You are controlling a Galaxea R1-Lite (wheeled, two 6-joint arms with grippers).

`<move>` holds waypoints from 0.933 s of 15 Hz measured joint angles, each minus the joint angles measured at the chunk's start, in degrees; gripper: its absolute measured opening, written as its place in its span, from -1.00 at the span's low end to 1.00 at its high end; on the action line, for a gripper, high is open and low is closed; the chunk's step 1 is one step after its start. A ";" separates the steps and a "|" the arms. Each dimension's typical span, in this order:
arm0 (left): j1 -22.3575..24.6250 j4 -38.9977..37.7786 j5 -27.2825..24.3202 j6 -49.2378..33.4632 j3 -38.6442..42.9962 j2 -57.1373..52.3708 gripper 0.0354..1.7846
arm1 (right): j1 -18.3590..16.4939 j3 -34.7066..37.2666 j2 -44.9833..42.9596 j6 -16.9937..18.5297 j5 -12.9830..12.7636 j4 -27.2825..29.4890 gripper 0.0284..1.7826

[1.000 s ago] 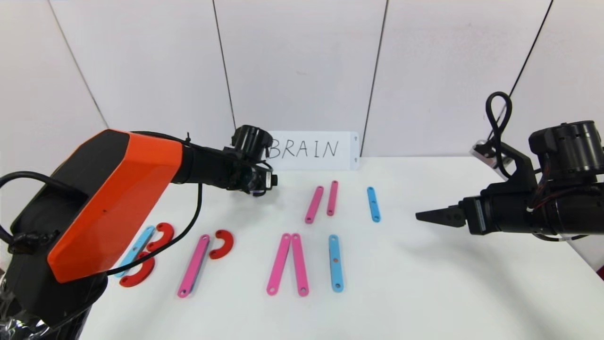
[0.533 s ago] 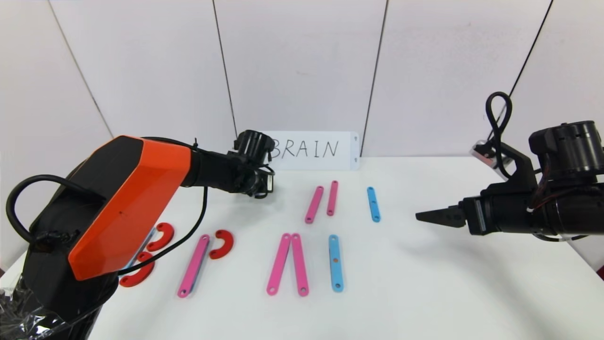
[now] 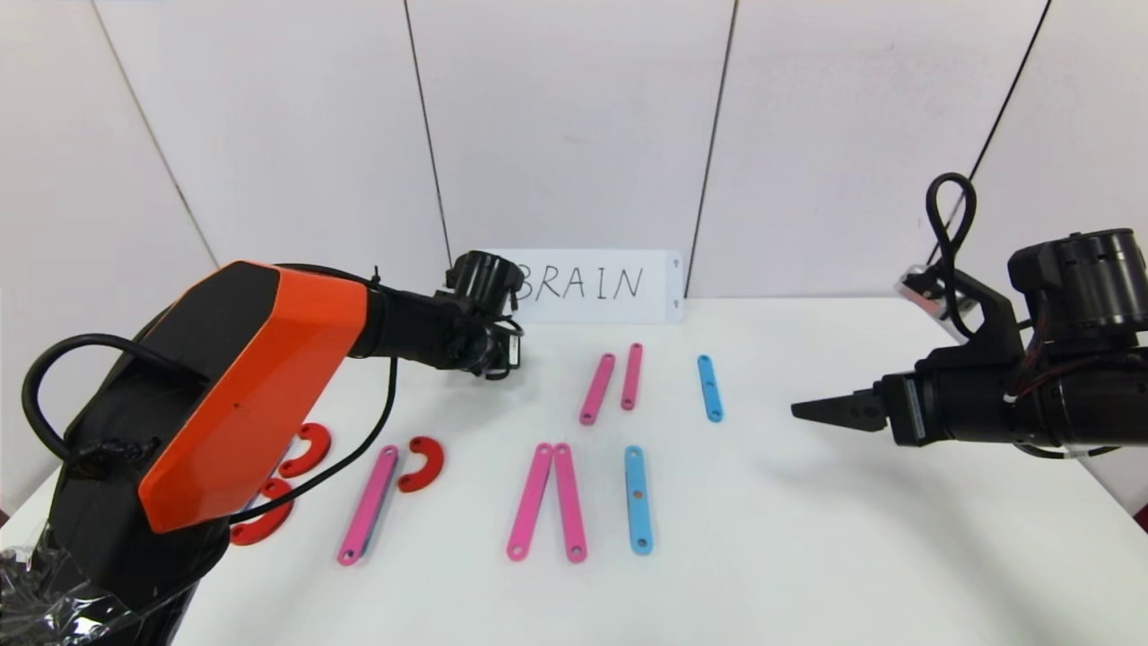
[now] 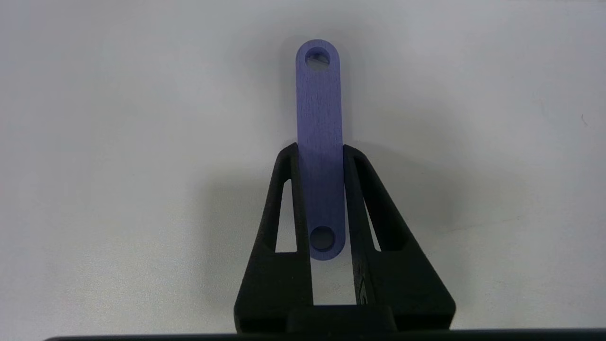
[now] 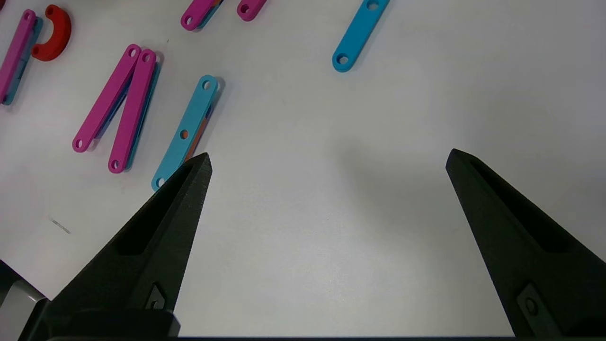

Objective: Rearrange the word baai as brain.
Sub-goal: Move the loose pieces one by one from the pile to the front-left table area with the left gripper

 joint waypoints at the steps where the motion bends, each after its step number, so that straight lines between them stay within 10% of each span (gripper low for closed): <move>1: 0.00 0.00 0.00 -0.05 0.11 -0.05 -0.73 | 0.00 0.00 -0.02 0.00 -0.02 -0.02 0.95; 14: -2.02 2.02 4.08 -8.81 12.93 -15.41 -0.73 | -0.01 -0.05 0.09 0.00 -0.02 -0.05 0.95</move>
